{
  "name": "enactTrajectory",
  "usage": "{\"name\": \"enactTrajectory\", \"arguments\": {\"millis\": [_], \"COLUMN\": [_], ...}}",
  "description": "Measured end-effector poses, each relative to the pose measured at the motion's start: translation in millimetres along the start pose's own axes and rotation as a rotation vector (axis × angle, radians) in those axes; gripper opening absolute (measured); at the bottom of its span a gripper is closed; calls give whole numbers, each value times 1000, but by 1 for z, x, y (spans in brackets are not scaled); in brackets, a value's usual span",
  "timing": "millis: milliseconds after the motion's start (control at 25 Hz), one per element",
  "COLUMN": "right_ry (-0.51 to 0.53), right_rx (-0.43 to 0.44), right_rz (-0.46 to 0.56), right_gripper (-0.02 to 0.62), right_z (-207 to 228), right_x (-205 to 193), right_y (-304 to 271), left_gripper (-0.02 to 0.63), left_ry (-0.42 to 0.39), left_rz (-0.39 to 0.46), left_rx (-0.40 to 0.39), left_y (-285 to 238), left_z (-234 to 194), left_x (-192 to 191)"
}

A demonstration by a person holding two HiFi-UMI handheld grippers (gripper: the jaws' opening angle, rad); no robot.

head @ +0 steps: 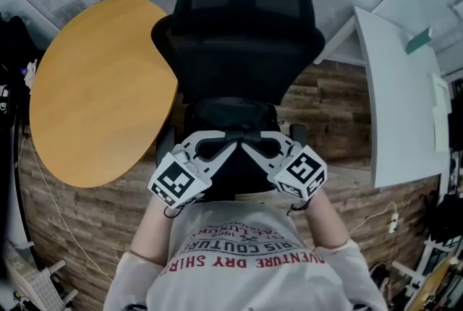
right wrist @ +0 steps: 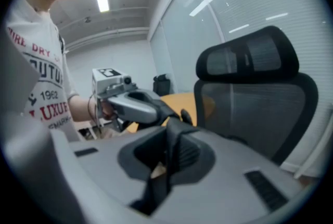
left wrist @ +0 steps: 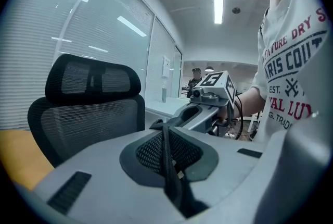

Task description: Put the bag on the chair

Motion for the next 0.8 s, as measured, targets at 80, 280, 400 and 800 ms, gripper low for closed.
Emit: {"name": "enactTrajectory", "arguments": {"millis": [80, 280, 400, 800], "right_ry": [-5, -22, -54, -93], "right_rx": [-14, -32, -43, -75], "right_rz": [-7, -12, -32, -67], "right_gripper": [44, 44, 44, 48], "right_z": [12, 42, 54, 80], "right_x": [4, 7, -1, -26], "right_y": [-12, -39, -49, -65], "left_gripper": [49, 49, 50, 51], "left_ry": [7, 43, 74, 221], "left_rz": [-4, -15, -29, 1], "left_rx": [-8, -4, -7, -65], "left_y": [-3, -15, -25, -43], "left_z": [-17, -54, -66, -79], "left_x": [-3, -15, -25, -56]}}
Point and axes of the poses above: the fingertips, and each gripper's own axes: y backward along the fingers, z to its right, x out of its top, the point moved 3 cm from there along y, backward along the fingers, and after that the axes turned 6 degrees about -z, right-handed, at the moved point
